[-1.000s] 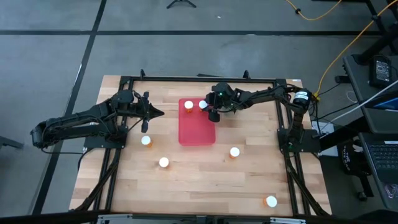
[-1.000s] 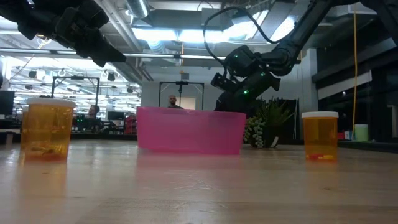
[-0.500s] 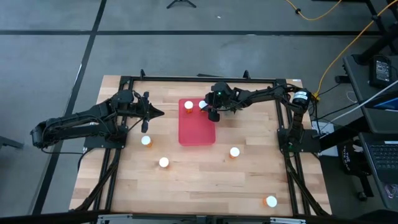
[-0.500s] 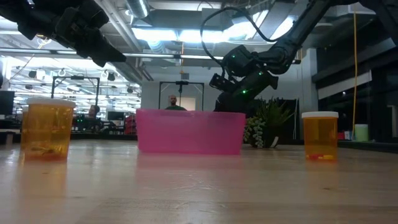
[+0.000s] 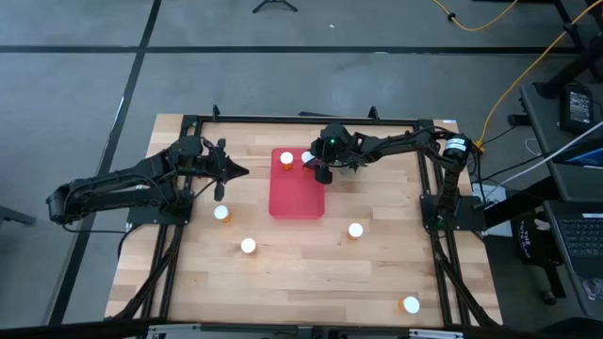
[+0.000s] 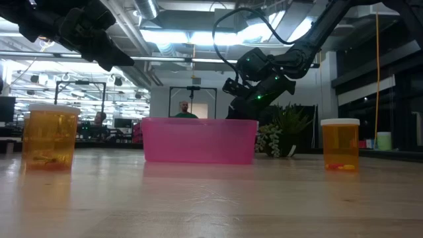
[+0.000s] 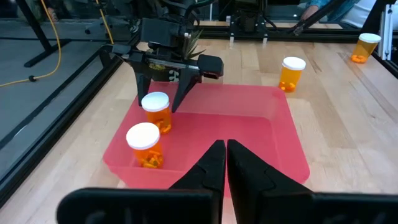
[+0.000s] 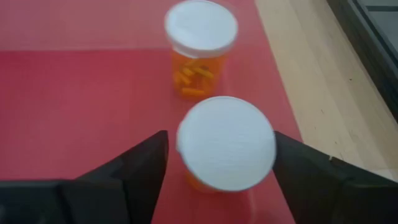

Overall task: Pick and place pill bottles into a basket
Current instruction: Put the orange pill bottle into the red bin

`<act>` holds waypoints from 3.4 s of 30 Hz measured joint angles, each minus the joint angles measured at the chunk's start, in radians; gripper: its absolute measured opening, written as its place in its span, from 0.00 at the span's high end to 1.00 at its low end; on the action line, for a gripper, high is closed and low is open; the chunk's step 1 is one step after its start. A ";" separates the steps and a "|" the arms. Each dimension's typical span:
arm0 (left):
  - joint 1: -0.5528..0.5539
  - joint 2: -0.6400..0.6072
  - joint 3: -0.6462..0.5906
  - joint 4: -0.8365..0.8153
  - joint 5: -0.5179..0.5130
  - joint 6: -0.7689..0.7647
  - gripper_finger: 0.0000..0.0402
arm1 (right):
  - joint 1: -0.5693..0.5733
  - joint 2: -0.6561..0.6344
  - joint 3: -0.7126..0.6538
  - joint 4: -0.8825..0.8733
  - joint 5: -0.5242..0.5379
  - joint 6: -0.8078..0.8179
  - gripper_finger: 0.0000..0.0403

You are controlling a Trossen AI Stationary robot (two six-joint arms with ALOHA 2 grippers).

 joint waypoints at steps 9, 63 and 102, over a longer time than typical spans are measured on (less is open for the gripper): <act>0.000 0.000 0.000 0.000 0.000 0.000 0.98 | 0.000 0.000 0.000 0.000 0.000 0.001 0.25; -0.002 0.000 0.000 0.003 -0.066 -0.001 0.64 | 0.171 -0.796 -0.581 0.174 0.117 0.232 0.97; -0.170 0.000 0.006 0.096 -0.287 -0.264 0.35 | 0.170 -0.796 -0.591 0.179 0.116 0.262 0.98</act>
